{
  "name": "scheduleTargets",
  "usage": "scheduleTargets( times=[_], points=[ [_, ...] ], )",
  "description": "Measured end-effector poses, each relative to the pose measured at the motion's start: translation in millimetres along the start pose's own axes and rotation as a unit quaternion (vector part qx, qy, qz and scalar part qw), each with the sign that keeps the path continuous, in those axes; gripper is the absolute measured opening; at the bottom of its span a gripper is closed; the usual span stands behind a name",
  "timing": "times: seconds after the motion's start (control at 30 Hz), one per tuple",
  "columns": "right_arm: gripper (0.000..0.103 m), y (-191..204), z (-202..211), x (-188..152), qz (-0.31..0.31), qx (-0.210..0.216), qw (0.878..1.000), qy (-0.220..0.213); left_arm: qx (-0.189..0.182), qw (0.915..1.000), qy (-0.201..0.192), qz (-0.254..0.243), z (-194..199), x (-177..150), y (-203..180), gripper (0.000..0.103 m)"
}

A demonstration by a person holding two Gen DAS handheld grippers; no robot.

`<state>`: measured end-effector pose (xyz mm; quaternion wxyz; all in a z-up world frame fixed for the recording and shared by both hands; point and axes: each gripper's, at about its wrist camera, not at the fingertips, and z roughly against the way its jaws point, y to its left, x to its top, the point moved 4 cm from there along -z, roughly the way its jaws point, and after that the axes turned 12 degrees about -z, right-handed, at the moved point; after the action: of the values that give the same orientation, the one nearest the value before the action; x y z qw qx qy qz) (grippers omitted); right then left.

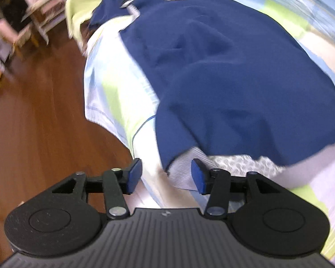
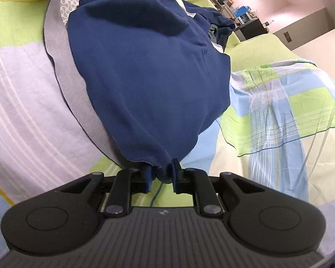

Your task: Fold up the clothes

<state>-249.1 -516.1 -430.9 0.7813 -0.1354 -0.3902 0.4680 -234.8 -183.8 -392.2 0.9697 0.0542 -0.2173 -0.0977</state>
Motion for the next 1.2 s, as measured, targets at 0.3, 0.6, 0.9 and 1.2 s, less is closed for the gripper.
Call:
scheduleTargets(
  times=[0.3,0.6,0.9,1.2],
  points=[
    [0.004,-12.7,-6.7,-3.4,-0.099,0.038,0.994,0.021,-0.12,0.9926,-0.012,0.012,-22.1,10.2,7.3,0.008],
    [0.001,-71.5,33.7,9.9,-0.146,-0.02,0.989,-0.009,-0.024,0.9778,-0.106,-0.179,95.0,12.9,-56.8,0.001],
    [0.001,-101.7,55.8,-94.4,-0.179,-0.006,0.977,0.118,0.081,0.8656,-0.032,-0.493,61.5,-116.4,-191.9,0.003],
    [0.023,-26.9,96.0,-89.3,-0.141,0.041,0.987,0.066,0.101,0.8792,-0.039,-0.464,69.9,-104.6,-196.0,0.021]
  ],
)
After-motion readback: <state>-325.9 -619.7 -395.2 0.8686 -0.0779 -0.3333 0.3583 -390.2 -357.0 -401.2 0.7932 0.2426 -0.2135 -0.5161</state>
